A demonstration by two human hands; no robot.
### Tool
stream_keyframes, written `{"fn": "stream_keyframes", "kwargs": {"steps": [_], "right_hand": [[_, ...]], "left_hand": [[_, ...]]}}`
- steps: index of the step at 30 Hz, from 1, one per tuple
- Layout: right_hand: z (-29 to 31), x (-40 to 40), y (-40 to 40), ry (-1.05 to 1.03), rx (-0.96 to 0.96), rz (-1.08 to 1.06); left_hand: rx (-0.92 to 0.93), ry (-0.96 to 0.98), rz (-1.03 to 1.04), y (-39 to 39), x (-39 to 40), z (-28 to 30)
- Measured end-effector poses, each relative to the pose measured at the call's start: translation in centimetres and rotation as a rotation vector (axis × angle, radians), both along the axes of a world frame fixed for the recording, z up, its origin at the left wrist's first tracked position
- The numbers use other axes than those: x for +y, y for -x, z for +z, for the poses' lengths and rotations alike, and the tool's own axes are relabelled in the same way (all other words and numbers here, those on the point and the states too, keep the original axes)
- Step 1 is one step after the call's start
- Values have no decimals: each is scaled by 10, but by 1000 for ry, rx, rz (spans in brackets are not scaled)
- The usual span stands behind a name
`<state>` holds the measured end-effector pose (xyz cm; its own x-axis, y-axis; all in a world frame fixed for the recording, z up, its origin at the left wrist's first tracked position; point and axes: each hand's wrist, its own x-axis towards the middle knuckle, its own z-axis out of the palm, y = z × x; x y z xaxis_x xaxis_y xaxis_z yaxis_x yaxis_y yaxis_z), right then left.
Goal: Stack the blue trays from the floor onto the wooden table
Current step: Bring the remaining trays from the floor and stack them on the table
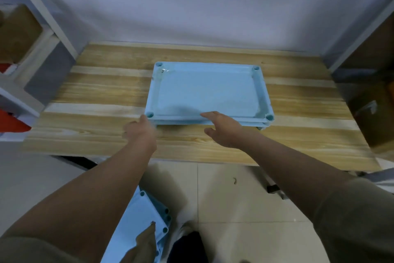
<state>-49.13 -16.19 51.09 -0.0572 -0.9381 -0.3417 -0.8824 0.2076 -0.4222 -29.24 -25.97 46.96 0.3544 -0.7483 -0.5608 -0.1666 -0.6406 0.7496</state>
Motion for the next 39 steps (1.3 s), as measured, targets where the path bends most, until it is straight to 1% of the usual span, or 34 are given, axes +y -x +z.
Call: {"fn": "stream_keyframes", "kwargs": {"steps": [1, 2, 3, 4, 7, 8, 11, 14, 15, 17, 18, 21, 24, 26, 29, 34, 36, 39], "right_hand": [[8, 10, 7, 7, -2, -2], [16, 20, 14, 16, -7, -6], [23, 30, 21, 25, -15, -14], [30, 40, 29, 35, -23, -24], [52, 69, 52, 66, -48, -42], [62, 81, 59, 80, -50, -42], [98, 121, 81, 119, -23, -46], [136, 158, 96, 137, 37, -26], [146, 165, 98, 149, 28, -22], [157, 167, 100, 197, -53, -48], [157, 161, 98, 237, -101, -72], [147, 129, 75, 305, -219, -118], [126, 96, 28, 280, -296, -102], [103, 78, -6, 280, -298, -49], [63, 65, -49, 249, -282, 20], [-15, 59, -108, 150, -226, 117], [-50, 59, -133, 92, -236, 150], [-94, 64, -159, 0, -278, 129]], "left_hand": [[-86, 23, 24, 9, 6, 14], [-126, 59, 60, 20, 11, 25], [-105, 93, 89, 33, 17, 39], [-61, 122, 93, 46, 24, 50], [186, 153, 63, 84, 49, 76], [232, 170, 47, 98, 57, 82], [348, 235, -85, 143, 90, 113], [538, 260, -139, 189, 119, 142], [602, 271, -162, 199, 129, 153], [709, 318, -209, 205, 144, 170], [732, 358, -209, 198, 149, 178], [733, 481, -127, 155, 149, 184], [694, 490, -27, 101, 148, 161], [682, 454, 32, 66, 151, 134], [681, 369, 147, 19, 157, 82], [647, 235, 395, -72, 176, -12], [622, 177, 468, -114, 191, -51], [586, 92, 527, -159, 211, -98]]}}
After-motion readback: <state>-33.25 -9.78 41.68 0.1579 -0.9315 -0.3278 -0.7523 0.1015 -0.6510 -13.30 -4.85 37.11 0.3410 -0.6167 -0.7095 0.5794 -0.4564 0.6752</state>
